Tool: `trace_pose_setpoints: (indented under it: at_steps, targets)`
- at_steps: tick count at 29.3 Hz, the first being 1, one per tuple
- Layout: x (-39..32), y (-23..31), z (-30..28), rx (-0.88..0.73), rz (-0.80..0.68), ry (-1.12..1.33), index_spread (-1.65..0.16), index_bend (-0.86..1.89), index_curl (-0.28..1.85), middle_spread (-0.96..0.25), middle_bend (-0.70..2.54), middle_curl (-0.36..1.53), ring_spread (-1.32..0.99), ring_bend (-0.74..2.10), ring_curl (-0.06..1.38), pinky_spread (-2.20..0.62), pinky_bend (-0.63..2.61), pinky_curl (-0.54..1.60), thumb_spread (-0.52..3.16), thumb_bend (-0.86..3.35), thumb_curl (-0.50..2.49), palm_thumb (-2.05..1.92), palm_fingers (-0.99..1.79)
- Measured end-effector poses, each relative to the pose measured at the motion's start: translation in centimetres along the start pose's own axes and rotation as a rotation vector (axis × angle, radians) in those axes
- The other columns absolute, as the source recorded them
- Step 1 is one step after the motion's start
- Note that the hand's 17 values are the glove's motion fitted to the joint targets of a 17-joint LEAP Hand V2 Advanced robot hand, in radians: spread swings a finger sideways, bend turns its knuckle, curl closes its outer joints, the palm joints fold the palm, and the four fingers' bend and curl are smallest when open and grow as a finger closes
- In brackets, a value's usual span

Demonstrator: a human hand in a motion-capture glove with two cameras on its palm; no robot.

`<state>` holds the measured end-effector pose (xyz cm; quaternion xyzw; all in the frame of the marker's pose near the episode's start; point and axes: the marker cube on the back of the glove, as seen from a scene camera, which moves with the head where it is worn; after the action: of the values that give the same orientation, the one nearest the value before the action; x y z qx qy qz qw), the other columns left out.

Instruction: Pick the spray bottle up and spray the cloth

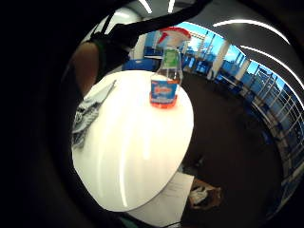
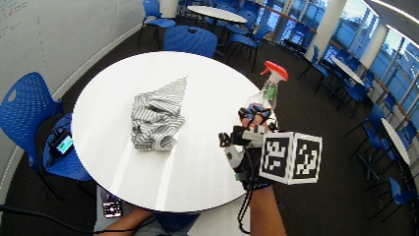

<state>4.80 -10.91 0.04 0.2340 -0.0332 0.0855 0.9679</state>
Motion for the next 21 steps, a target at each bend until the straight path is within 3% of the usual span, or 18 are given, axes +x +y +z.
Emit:
trace_pose_setpoints:
  at_steps: [8, 21]
  targets:
    - [3.2, -3.8, 3.6, 0.099, 0.255, -0.071, -0.36, 0.13, 0.28, -0.04, 0.25, 0.29, -0.06, 0.47, 0.30, 0.21, 0.19, 0.27, 1.16, 0.14, 0.30, 0.65, 0.80]
    - [7.5, -6.0, 9.3, 0.010, 0.555, -0.293, -0.34, 0.12, 0.28, -0.06, 0.22, 0.33, -0.06, 0.43, 0.32, 0.19, 0.22, 0.31, 1.14, 0.07, 0.35, 0.69, 0.72]
